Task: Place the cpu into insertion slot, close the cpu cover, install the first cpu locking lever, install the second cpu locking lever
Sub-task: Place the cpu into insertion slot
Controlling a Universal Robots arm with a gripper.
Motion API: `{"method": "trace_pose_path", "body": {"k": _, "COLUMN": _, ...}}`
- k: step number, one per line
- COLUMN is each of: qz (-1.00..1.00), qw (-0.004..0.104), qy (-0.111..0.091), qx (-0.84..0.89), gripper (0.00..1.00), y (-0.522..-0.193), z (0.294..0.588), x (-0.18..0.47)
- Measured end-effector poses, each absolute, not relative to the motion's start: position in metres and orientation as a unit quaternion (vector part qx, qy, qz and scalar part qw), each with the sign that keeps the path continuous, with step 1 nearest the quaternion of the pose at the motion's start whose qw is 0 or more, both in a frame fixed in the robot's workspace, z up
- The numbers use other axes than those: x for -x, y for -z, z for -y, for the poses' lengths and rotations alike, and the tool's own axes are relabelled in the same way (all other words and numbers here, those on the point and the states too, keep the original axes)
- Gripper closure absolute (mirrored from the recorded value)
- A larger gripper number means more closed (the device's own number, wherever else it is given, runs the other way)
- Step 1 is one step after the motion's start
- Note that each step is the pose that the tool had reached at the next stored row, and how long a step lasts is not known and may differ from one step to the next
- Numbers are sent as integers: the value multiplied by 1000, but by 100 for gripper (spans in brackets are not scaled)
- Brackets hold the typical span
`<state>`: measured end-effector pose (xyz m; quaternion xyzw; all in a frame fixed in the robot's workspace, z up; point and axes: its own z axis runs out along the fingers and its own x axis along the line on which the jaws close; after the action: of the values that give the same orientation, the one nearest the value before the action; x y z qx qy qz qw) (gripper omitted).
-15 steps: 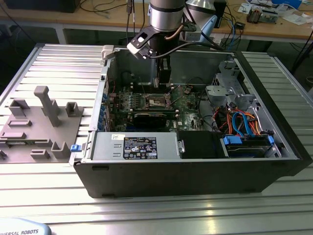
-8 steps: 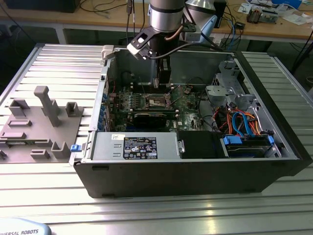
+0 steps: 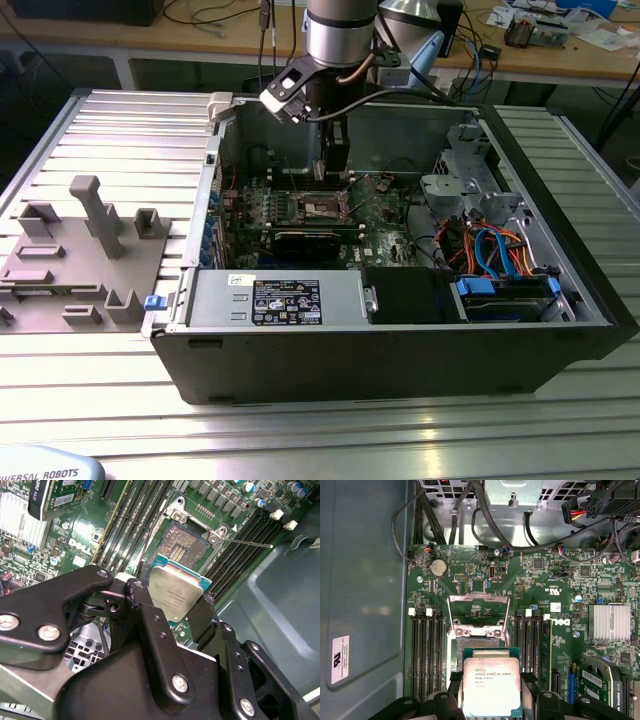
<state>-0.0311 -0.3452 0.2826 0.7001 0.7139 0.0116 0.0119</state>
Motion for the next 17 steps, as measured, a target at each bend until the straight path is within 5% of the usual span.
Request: {"method": "trace_pose_path", "body": {"k": 17, "qz": -714, "qw": 12, "qy": -12, "qx": -700, "gripper": 46, "y": -278, "z": 345, "x": 31}}
